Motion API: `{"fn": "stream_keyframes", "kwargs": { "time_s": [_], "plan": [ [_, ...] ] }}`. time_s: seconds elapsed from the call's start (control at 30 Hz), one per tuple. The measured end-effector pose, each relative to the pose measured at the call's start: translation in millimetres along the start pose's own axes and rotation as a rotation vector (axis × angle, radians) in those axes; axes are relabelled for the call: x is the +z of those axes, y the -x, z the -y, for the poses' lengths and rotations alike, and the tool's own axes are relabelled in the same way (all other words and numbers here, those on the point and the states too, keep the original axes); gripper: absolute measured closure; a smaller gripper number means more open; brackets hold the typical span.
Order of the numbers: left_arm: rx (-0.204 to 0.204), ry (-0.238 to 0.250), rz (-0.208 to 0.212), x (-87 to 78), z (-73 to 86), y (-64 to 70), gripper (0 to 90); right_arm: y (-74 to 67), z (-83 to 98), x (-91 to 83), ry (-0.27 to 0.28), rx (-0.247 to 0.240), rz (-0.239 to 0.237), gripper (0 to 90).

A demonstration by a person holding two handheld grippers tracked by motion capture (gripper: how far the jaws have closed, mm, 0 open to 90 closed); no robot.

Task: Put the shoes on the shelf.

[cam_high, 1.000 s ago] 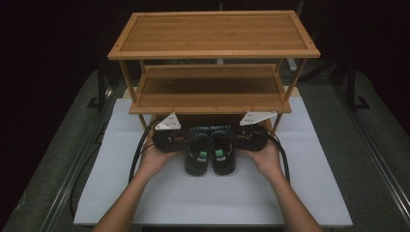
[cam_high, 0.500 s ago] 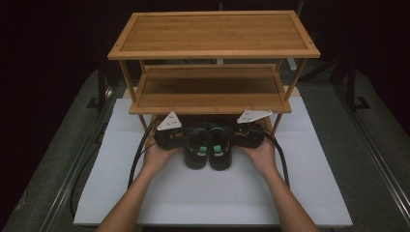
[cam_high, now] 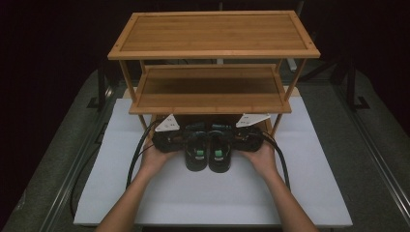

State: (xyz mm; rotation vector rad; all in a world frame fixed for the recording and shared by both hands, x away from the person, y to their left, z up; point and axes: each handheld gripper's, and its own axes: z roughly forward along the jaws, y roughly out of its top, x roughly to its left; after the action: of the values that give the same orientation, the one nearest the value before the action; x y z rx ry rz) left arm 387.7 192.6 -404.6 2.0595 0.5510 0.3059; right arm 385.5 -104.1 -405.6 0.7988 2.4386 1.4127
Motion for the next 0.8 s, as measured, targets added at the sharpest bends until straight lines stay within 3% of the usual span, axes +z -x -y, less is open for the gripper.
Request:
{"fn": "stream_keyframes", "kwargs": {
  "time_s": [0.13, 0.37, 0.43, 0.6, 0.8],
  "plan": [
    [-0.018, -0.003, 0.006, -3.9, -1.0, 2.6, 51.7, -2.1, -1.9, -4.4, 0.012, 0.031, 0.008, 52.4],
    [-0.060, -0.013, -0.001, -29.2, -3.2, 14.2, 30.8, -12.9, 0.5, -25.4, 0.019, 0.050, 0.040, 40.7],
    [-0.056, -0.024, -0.011, -36.1, -0.9, 20.9, 25.5, -16.5, 3.9, -33.3, 0.008, 0.063, 0.062, 38.1],
    [-0.053, -0.051, -0.022, -45.7, 14.0, 34.0, 17.5, -24.1, 20.6, -46.3, -0.021, 0.093, 0.082, 29.4],
    [-0.064, -0.103, -0.026, -42.6, 35.0, 41.5, 12.4, -33.9, 38.5, -51.1, -0.052, 0.093, 0.111, 20.4]
  ]
}}
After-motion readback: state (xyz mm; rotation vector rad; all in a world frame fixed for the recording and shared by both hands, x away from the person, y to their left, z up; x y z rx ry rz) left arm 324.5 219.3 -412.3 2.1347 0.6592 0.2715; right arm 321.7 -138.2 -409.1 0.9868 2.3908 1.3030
